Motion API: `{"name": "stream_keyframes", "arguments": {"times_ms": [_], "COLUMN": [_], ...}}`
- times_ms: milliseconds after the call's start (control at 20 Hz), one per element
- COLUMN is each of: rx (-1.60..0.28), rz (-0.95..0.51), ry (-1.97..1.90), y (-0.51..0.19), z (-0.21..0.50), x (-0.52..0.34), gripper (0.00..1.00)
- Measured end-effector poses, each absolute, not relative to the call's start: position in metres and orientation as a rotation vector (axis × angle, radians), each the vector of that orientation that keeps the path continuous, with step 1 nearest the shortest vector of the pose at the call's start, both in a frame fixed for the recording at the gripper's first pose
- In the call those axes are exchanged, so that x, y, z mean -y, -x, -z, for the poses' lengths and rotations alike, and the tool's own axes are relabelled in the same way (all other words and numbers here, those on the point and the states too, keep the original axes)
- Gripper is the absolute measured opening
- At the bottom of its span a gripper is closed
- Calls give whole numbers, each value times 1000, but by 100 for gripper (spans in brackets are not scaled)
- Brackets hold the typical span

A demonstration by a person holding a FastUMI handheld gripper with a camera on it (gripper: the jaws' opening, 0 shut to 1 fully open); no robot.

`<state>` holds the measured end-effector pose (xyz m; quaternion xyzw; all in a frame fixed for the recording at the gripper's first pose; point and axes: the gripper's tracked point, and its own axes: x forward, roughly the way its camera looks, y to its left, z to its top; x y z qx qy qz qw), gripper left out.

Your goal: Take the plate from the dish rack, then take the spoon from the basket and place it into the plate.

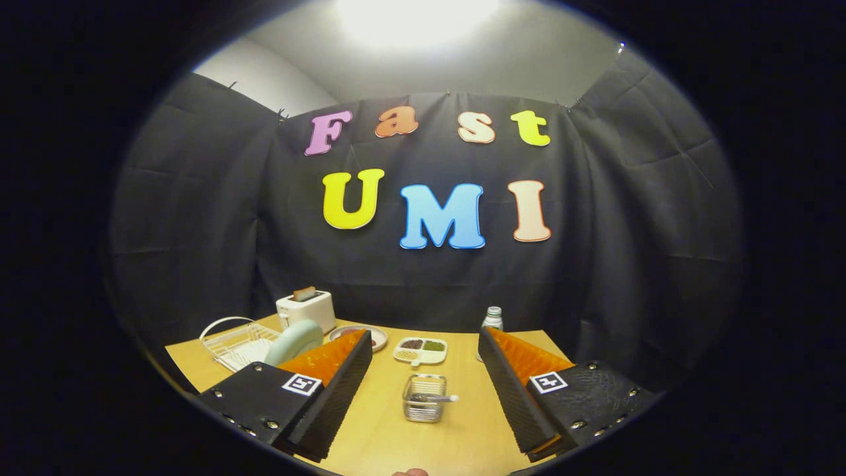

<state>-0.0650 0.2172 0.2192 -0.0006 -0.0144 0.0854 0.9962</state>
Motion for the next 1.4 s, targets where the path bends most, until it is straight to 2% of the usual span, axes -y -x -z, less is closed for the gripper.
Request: {"name": "stream_keyframes", "arguments": {"times_ms": [250,450,950,1000,1050,1200,1250,1350,1400], "rx": [-51,-164,-545,-579,-601,-653,-673,-707,-717], "rz": [-166,-188,-178,-167,-162,-163,-164,-159,-139], "ry": [-40,-82,-125,-128,-131,-141,-137,-94,-50], "y": [27,-6,-71,-73,-75,-84,-84,-84,-87], "z": [-209,-175,-76,-68,-63,-51,-48,-41,-39], "x": [-310,-377,-449,-449,-451,-460,-464,-468,-466], "gripper": [99,99,97,95,89,87,74,66,57]}}
